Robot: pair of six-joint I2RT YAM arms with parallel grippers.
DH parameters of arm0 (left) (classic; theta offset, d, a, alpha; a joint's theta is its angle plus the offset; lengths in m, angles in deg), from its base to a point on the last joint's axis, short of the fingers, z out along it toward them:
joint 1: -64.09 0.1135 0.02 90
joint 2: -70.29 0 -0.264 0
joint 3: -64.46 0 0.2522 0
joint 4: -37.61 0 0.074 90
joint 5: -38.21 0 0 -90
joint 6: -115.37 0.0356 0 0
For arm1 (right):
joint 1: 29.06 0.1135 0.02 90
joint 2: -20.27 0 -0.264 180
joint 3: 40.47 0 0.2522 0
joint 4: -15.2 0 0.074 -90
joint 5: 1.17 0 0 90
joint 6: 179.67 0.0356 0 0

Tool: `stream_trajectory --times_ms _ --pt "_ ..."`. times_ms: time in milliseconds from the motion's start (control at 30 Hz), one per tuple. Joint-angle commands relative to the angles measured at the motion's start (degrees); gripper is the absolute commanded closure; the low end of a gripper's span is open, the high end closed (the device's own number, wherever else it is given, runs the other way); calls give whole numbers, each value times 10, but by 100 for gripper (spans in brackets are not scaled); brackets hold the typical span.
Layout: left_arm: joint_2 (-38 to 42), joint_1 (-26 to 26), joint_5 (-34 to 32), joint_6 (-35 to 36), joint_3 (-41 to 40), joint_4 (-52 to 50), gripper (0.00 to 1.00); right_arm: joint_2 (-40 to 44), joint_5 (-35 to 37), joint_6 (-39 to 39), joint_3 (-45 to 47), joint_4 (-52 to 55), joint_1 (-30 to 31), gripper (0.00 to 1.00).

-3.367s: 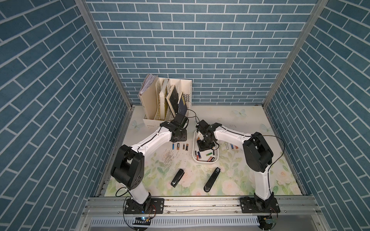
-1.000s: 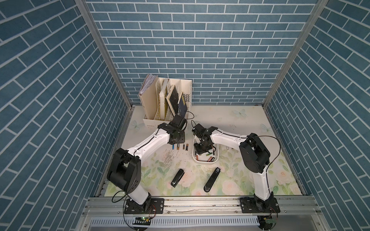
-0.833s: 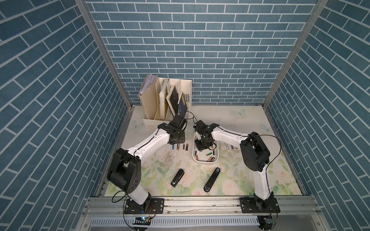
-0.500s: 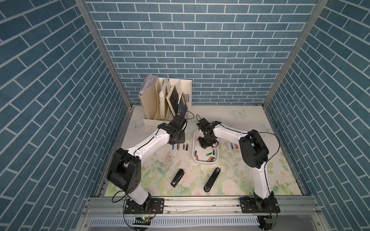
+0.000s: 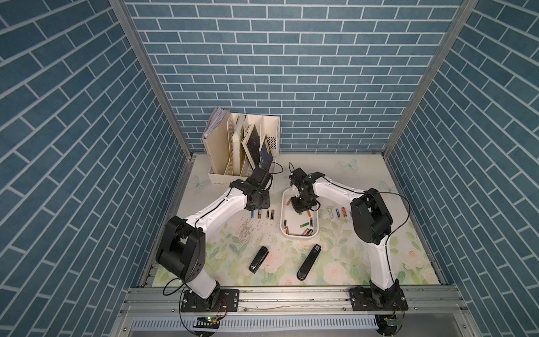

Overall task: Take the batteries out of the storage box
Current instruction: Pick up the battery from the storage box, then place the battery at the center of the board.

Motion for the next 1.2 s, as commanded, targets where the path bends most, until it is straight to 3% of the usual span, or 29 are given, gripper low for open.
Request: stream_trajectory --times_ms 0,367,600,900,1167 --pt "-3 -3 6 3 1 1 54 41 -12 -20 -23 40 -15 89" --pt "-17 -2 20 15 3 11 54 120 -30 -39 -13 76 -90 89" --pt "-38 -2 34 21 15 19 54 169 21 -82 29 111 -171 89" --pt "-55 -1 63 30 22 36 54 192 49 -103 135 70 -285 88" --pt "-66 -1 72 26 19 51 54 173 100 -114 155 64 -338 89"
